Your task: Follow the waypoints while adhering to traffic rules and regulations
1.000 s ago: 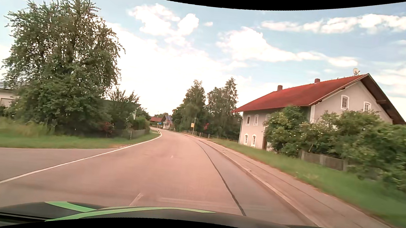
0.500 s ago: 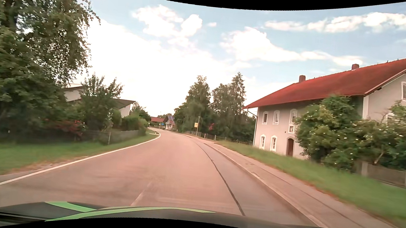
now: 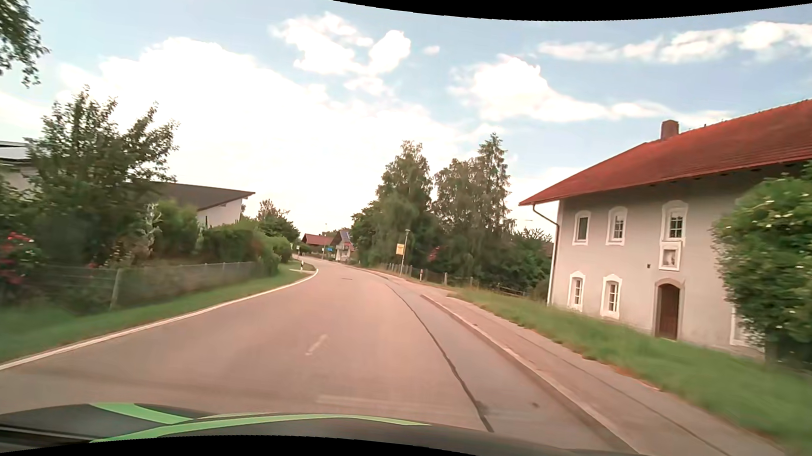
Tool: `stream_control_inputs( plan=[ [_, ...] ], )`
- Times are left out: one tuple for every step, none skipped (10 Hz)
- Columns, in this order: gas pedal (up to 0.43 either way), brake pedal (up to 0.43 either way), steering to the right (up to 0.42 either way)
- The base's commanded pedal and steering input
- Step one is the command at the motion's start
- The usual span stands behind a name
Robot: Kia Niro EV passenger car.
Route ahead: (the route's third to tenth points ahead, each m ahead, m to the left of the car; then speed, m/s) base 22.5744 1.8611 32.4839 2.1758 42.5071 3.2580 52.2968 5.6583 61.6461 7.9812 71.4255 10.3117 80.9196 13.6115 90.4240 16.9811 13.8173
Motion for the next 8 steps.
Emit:
stream_control_inputs(
  plan=[
    [0.000, 0.000, -0.012],
    [0.000, 0.000, -0.013],
    [0.000, 0.000, -0.013],
    [0.000, 0.000, -0.013],
    [0.000, 0.000, -0.013],
    [0.000, 0.000, -0.013],
    [0.000, 0.000, -0.013],
    [0.000, 0.000, -0.014]
  ],
)
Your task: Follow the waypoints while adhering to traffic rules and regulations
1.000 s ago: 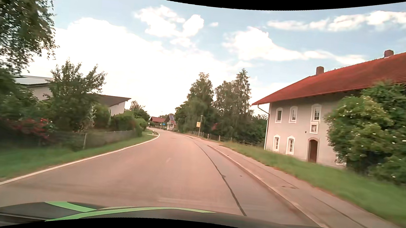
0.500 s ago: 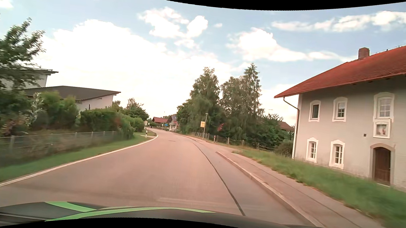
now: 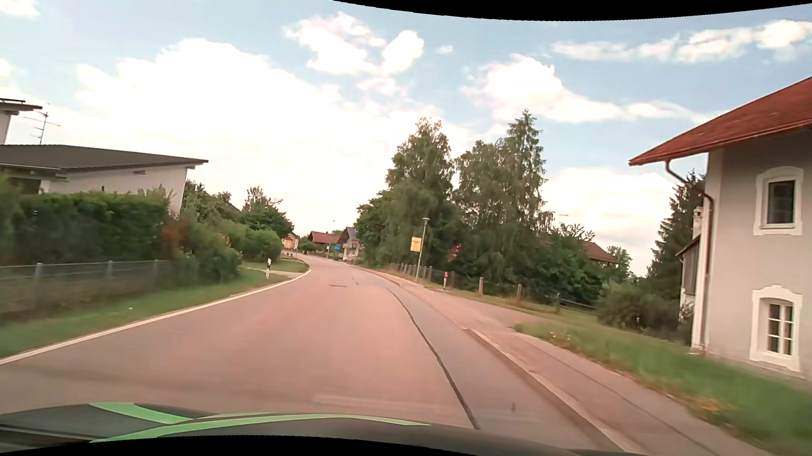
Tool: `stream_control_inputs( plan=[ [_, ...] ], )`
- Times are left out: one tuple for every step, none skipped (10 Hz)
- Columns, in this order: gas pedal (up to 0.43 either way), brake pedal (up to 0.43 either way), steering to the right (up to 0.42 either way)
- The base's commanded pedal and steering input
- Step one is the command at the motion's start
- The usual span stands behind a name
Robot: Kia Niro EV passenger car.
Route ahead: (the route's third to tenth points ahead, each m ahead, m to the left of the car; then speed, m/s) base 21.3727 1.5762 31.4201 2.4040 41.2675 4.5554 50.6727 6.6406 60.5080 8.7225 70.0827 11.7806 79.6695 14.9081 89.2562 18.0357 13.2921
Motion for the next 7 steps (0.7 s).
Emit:
stream_control_inputs(
  plan=[
    [0.000, 0.000, -0.016],
    [0.000, 0.000, -0.019],
    [0.000, 0.000, -0.020],
    [0.000, 0.000, -0.020],
    [0.008, 0.000, -0.020],
    [0.020, 0.000, -0.020],
    [0.028, 0.000, -0.020]
  ],
)
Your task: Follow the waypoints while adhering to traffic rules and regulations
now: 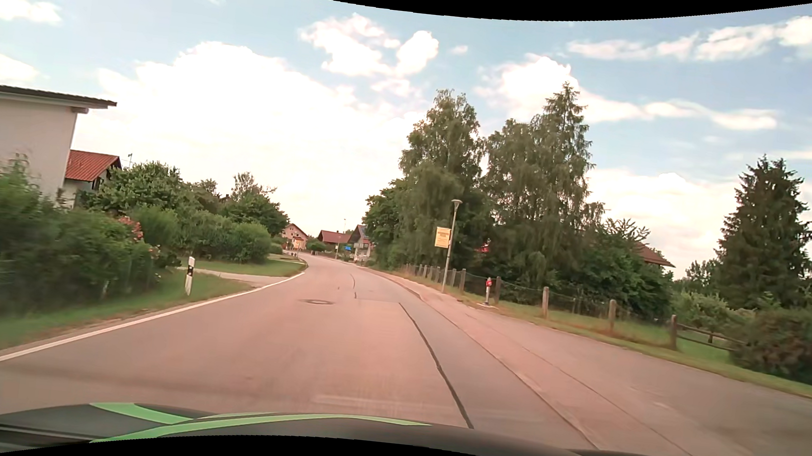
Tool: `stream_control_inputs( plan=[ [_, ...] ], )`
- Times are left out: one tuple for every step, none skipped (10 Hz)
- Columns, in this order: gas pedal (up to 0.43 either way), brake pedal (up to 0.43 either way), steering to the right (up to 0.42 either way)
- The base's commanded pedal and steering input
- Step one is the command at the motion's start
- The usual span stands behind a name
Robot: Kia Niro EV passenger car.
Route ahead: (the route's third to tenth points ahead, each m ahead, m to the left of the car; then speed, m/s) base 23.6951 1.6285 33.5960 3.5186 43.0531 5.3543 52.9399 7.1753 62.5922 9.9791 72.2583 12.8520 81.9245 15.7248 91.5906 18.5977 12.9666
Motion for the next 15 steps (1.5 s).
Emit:
stream_control_inputs(
  plan=[
    [0.028, 0.000, -0.021],
    [0.039, 0.000, -0.022],
    [0.047, 0.000, -0.023],
    [0.047, 0.000, -0.024],
    [0.047, 0.000, -0.024],
    [0.059, 0.000, -0.024],
    [0.059, 0.000, -0.024],
    [0.059, 0.000, -0.024],
    [0.067, 0.000, -0.023],
    [0.067, 0.000, -0.023],
    [0.079, 0.000, -0.021],
    [0.079, 0.000, -0.020],
    [0.079, 0.000, -0.018],
    [0.079, 0.000, -0.015],
    [0.079, 0.000, -0.013]
  ],
)
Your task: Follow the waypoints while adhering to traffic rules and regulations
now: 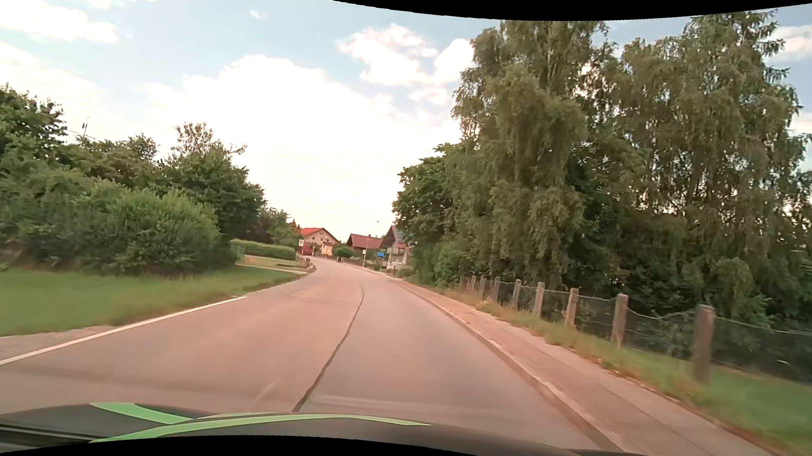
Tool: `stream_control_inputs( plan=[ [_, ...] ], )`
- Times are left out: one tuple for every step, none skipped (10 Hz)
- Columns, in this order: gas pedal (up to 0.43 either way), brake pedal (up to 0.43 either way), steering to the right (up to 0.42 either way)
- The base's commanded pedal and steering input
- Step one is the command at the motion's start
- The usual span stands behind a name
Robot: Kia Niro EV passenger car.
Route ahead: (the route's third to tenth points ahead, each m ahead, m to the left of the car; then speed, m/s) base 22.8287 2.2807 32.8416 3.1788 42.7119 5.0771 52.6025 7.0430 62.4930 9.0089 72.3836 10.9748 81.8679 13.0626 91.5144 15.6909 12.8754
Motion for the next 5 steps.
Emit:
stream_control_inputs(
  plan=[
    [0.087, 0.000, -0.013],
    [0.087, 0.000, -0.013],
    [0.087, 0.000, -0.013],
    [0.087, 0.000, -0.013],
    [0.087, 0.000, -0.013]
  ],
)
